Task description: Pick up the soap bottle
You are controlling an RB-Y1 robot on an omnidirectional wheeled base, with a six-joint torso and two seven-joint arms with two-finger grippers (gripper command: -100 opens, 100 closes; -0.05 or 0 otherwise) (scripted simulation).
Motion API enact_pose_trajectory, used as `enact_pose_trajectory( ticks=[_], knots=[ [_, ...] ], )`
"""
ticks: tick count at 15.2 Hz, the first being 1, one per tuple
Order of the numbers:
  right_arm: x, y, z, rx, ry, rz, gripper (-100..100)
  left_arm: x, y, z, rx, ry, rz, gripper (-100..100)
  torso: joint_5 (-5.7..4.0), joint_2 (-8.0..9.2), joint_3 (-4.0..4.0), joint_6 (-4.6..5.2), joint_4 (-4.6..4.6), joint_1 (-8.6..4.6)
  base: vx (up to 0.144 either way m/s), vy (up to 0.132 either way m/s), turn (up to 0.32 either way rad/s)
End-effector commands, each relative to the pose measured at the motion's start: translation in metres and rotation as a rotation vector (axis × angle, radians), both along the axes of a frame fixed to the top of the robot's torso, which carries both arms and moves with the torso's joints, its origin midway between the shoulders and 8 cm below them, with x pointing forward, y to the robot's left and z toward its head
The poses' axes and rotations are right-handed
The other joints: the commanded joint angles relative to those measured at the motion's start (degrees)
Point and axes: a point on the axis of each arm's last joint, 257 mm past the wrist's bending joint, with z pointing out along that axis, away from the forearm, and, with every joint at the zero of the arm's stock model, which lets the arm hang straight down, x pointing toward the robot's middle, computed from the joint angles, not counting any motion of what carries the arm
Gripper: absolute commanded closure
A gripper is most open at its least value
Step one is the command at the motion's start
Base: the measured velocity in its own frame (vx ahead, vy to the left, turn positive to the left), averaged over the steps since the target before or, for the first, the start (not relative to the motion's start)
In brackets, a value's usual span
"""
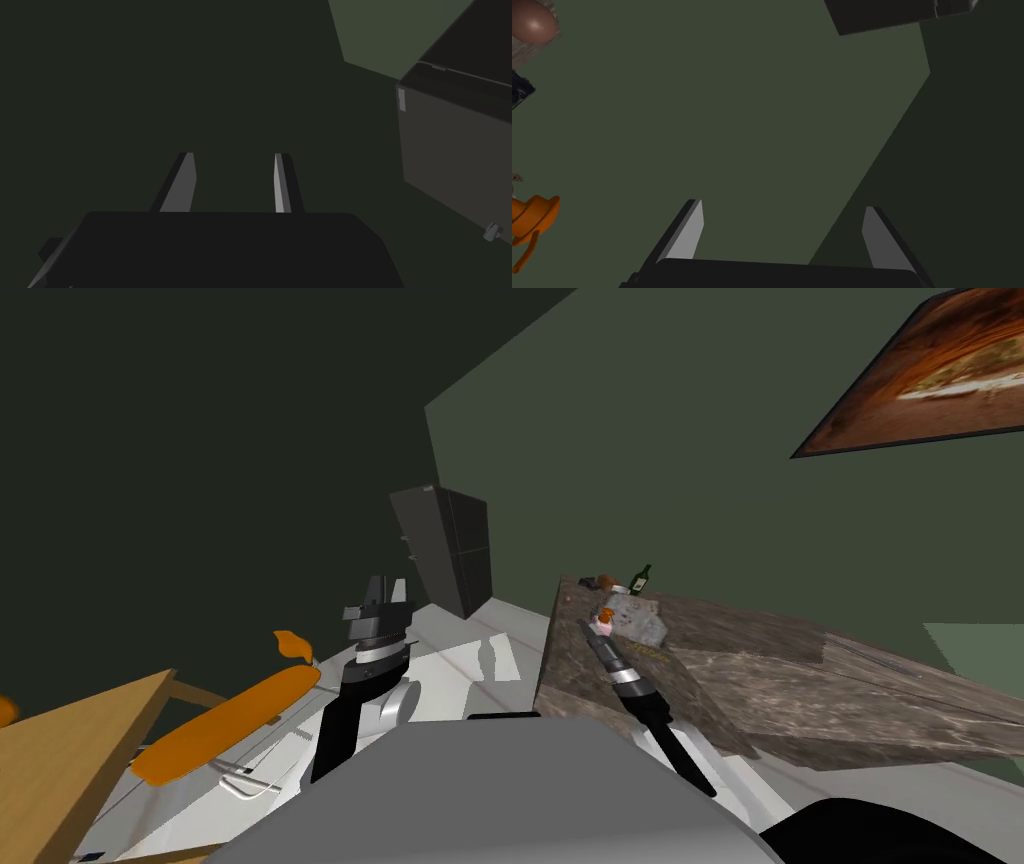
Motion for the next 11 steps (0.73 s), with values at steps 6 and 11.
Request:
enact_pose_trajectory(
  ticks=[6, 11],
  knots=[
    [-0.008, -0.069, -0.049, -0.294, 0.164, -0.175, -100, 0.000, 0.000, 0.000, 0.000, 0.000, 0.000, 0, -0.01, 0.02, 0.00, 0.04, -0.01, -0.08, 0.121, 0.130, -0.134],
    [-0.019, -0.110, -0.069, -0.444, 0.247, -0.265, -100, 0.000, 0.000, 0.000, 0.000, 0.000, 0.000, 0, -0.04, 0.03, 0.03, 0.00, 0.02, -0.17, 0.109, 0.108, -0.082]
  ],
)
